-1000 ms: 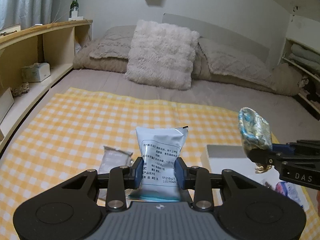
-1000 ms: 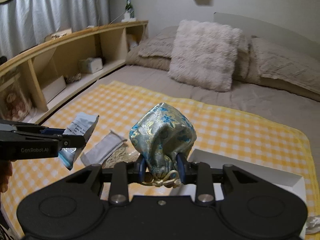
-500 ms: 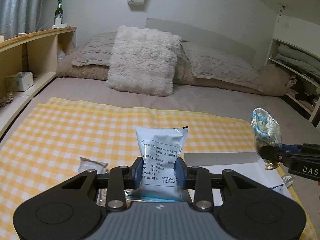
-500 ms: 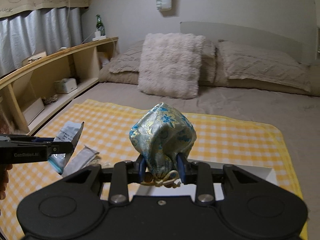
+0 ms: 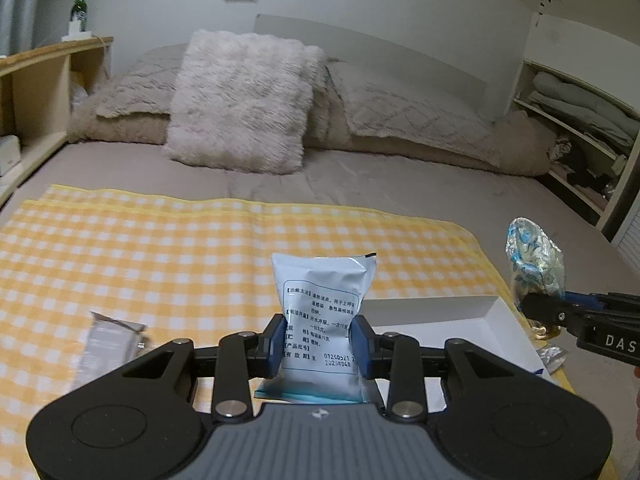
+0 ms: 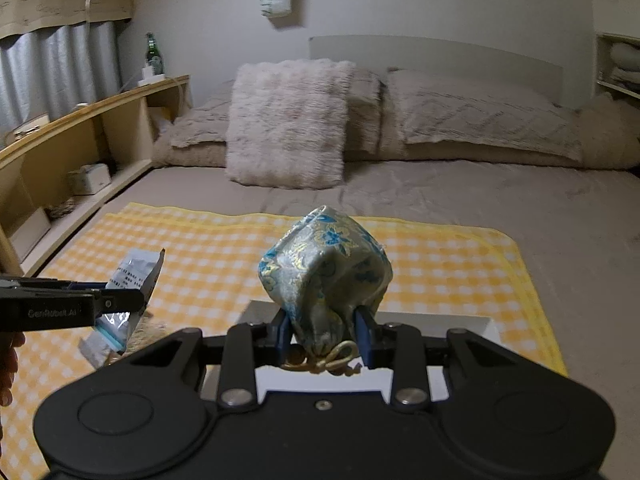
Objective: Organize soft objects
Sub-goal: 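Carry the sachet and floral pouch into the white box and release both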
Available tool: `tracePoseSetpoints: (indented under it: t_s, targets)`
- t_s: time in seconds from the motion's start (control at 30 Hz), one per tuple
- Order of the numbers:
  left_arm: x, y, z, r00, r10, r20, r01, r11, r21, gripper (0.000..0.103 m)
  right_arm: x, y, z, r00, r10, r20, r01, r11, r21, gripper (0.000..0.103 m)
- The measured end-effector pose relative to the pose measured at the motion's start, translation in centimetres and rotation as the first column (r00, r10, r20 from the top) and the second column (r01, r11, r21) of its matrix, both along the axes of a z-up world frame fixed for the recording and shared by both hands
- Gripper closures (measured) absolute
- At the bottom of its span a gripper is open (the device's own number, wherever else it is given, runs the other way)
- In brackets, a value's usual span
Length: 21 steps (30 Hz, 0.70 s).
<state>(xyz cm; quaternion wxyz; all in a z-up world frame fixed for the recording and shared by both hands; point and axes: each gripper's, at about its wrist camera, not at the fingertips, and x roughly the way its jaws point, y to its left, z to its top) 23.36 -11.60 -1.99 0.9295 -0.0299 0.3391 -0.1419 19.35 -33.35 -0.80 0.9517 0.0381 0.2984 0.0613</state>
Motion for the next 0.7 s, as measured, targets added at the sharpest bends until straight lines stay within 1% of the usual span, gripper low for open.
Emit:
tracePoseSetpoints:
  t_s: [0.2,0.33,0.5,0.63,0.7]
  targets:
    - [1.6,-2.3,-1.2,0.999,-0.031,-0.028,0.031,0.999,-0.020,0.066,0.9,-2.3,-1.0,0.998,-0.057,-0.036,0.056,0.998,-0.010,0.069]
    - [2.6,-3.6,-2.2,0.998,-0.049,-0.047,0.047,0.998,-0.047,0.066,1.7,-3.7,-1.8,0.994,-0.093,-0.063,0.092,0.996,-0.015,0.069]
    - [4.2,-4.5,-4.2,0.992,-0.072,-0.107,0.062,0.994,-0.087,0.066,2.8,-5.5,-3.0,0.985,-0.136,-0.104,0.134,0.991,-0.025,0.069]
    - [5.6,-5.3,-5.5,0.989,-0.076,-0.130,0.065,0.994,-0.088,0.066,4.0,-6.9,-4.3,0.976,-0.161,-0.148,0.157,0.987,-0.040,0.069]
    - [6.5,-5.4,-6.2,0.986,-0.074,-0.146,0.058,0.992,-0.113,0.066,4.8,-7.3,-5.0,0.971,-0.163,-0.173,0.157,0.987,-0.047,0.069]
